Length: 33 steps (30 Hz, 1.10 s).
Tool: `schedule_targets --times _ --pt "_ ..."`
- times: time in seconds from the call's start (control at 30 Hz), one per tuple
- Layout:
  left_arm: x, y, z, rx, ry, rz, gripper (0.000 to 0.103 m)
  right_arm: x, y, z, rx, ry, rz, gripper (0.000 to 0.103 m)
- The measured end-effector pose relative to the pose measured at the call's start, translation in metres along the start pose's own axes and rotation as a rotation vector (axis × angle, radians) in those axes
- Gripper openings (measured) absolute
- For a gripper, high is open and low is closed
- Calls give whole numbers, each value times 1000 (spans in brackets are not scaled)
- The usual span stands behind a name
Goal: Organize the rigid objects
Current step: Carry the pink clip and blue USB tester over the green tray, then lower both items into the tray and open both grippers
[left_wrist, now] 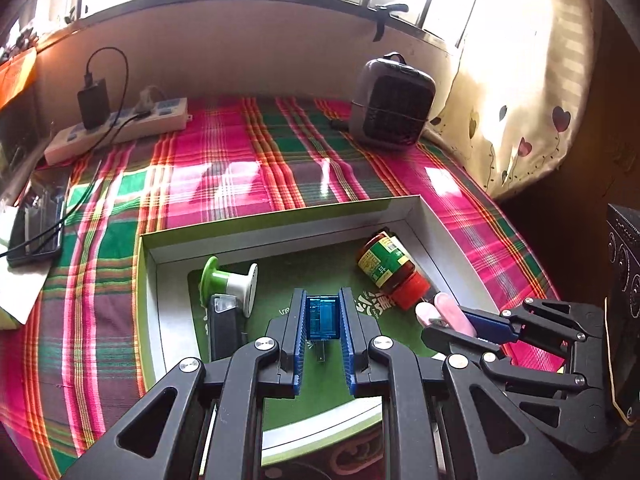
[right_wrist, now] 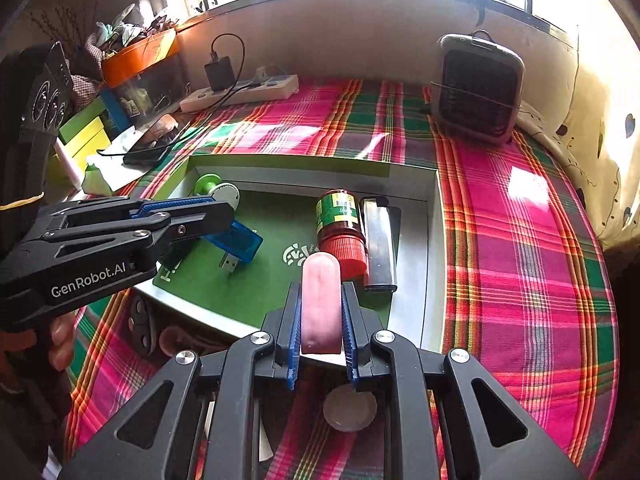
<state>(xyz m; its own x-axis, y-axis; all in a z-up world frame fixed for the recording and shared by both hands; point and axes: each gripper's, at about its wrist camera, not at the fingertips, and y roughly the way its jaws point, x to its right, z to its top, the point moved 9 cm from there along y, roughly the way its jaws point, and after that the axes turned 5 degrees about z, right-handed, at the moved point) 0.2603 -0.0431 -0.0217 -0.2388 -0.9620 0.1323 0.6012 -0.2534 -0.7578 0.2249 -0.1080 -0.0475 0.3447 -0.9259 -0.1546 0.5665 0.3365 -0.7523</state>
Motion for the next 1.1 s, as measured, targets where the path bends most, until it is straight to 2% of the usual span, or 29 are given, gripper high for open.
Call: schedule_targets --times 0.43,1.1 --pt "-2 25 17 -22 1 2 15 -3 19 -1 -39 -35 10 19" --pt "-4 52 17 -70 -7 22 15 2 28 2 -45 -17 16 19"
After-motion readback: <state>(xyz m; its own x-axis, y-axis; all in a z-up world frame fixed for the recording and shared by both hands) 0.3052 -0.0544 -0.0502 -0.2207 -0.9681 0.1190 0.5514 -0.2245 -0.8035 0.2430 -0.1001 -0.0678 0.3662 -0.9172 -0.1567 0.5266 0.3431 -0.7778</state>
